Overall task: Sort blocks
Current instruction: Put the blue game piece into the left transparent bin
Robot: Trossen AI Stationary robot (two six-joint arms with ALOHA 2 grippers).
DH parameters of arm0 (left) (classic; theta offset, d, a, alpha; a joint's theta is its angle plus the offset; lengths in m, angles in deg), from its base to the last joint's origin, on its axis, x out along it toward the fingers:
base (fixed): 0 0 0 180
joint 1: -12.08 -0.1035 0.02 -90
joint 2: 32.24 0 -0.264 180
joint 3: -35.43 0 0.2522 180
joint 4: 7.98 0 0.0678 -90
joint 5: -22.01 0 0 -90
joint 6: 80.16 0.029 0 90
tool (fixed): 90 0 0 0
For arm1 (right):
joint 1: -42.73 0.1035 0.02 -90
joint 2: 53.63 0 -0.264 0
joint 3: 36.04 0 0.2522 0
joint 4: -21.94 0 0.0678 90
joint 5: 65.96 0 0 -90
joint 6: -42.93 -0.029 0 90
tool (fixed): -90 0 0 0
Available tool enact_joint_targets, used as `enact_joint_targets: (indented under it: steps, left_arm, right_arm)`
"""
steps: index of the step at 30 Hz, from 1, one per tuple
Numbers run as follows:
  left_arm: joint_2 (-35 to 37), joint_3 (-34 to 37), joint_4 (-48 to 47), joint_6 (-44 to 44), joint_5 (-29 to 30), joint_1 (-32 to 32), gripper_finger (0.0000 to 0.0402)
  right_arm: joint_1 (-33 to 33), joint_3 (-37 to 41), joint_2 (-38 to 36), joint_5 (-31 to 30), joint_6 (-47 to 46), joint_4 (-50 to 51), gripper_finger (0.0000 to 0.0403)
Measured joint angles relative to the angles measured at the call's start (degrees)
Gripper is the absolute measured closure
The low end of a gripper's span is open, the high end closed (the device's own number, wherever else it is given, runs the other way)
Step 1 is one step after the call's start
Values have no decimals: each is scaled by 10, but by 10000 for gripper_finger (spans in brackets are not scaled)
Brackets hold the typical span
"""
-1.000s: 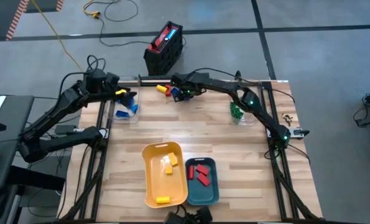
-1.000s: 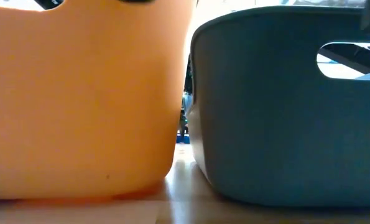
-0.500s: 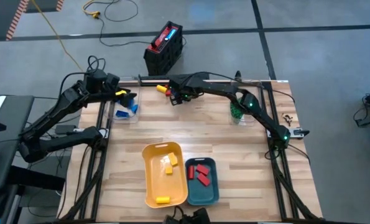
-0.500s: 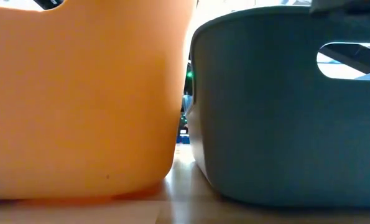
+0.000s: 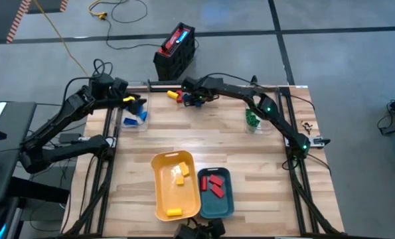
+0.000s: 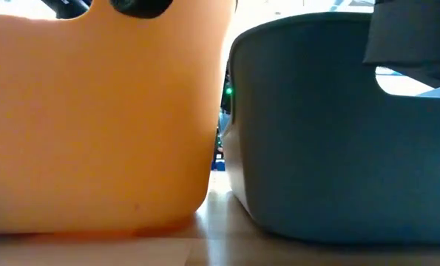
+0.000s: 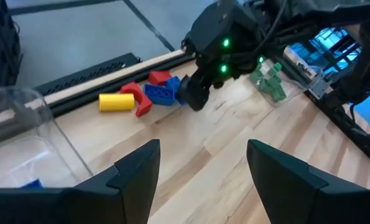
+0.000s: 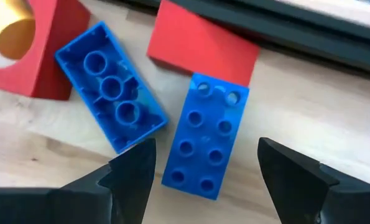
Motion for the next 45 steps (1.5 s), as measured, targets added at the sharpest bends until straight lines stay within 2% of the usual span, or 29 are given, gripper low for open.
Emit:
enact_joint_targets:
  steps: [4,12,27,40,45]
  left_arm:
    - [0,0,15,0,0,0,167]
    - [0,0,19,7,-6,0,167]
    - [0,0,23,11,-5,0,167]
    - [0,0,21,12,-10,0,167]
    - [0,0,17,33,-23,0,167]
  right_arm:
    - [1,0,0,24,2,0,107]
    - [3,0,0,26,4,-6,120]
    - [-4,0,1,53,-3,-13,220]
    - [-4,0,-1,69,-32,15,223]
    - [7,0,-11,91,-36,59,242]
